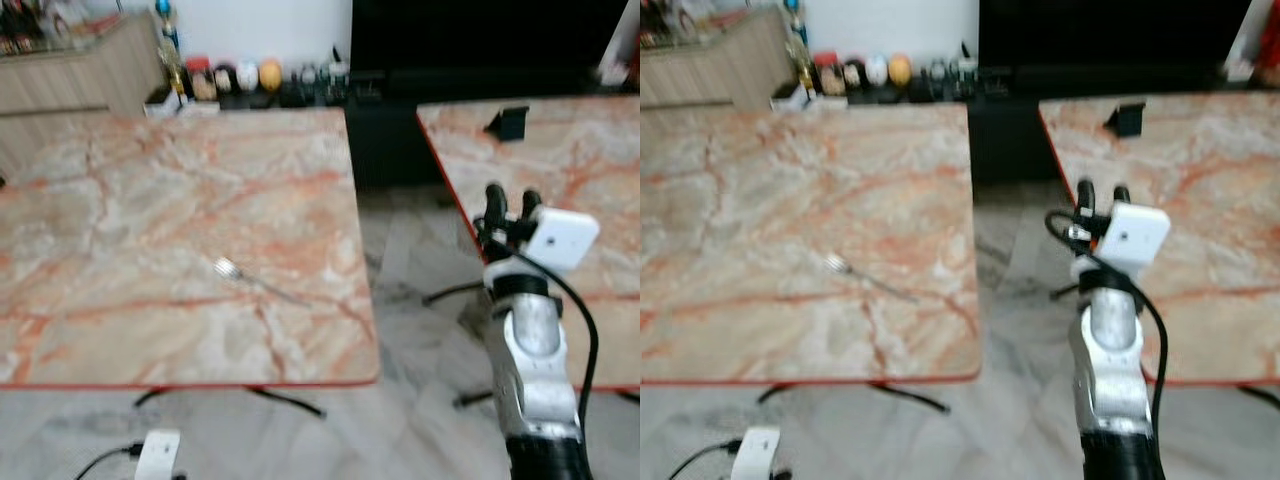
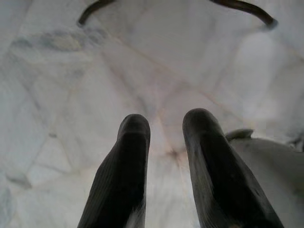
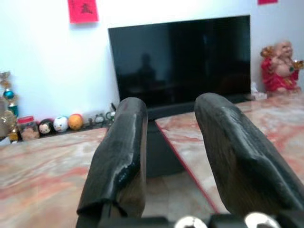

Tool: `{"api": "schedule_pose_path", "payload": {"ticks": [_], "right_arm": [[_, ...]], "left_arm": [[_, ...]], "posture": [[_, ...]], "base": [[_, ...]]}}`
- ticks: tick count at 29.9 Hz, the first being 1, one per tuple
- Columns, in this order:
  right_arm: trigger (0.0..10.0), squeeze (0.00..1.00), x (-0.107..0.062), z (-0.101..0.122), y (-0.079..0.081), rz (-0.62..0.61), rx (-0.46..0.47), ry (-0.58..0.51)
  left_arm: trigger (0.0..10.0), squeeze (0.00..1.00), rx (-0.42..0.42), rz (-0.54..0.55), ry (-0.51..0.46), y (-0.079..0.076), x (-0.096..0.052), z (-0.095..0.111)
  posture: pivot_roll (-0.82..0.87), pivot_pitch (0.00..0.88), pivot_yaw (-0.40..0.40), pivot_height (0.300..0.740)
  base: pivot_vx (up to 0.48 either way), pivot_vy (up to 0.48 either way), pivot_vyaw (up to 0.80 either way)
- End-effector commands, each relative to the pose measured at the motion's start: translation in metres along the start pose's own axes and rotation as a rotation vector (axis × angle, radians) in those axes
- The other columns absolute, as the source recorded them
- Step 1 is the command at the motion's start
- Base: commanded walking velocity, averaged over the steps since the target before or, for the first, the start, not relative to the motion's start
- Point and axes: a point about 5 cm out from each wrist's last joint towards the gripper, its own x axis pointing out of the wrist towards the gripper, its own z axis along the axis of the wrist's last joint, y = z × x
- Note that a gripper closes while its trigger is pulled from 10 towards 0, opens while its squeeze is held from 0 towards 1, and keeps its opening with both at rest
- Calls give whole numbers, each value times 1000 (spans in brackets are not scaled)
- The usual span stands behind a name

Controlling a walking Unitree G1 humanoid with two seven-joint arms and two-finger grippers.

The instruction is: Setting the table

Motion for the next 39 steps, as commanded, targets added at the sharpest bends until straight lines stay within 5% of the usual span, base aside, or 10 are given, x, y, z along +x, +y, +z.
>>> {"api": "schedule_pose_path", "payload": {"ticks": [1, 9, 23, 39], "right_arm": [[10000, 0, 2, 6, 9, 24, 16, -23], [10000, 0, 0, 4, 10, 29, 18, -16], [10000, 0, 1, 4, 12, 44, 12, -16], [10000, 0, 2, 2, 17, 82, 16, 0]], "left_arm": [[10000, 0, -4, 13, 21, 7, -2, -5], [10000, 0, -2, 13, 16, 10, -2, -5], [10000, 0, 4, -9, -5, -7, 2, 5], [10000, 0, -10, 5, 18, 6, -2, -6]], "posture": [[1, 0, 23, 731], [1, 0, 26, 731], [4, 0, 24, 731], [0, 0, 16, 731]], "base": [[0, 326, 0], [0, 210, 0], [0, 0, 0], [0, 22, 0]]}}
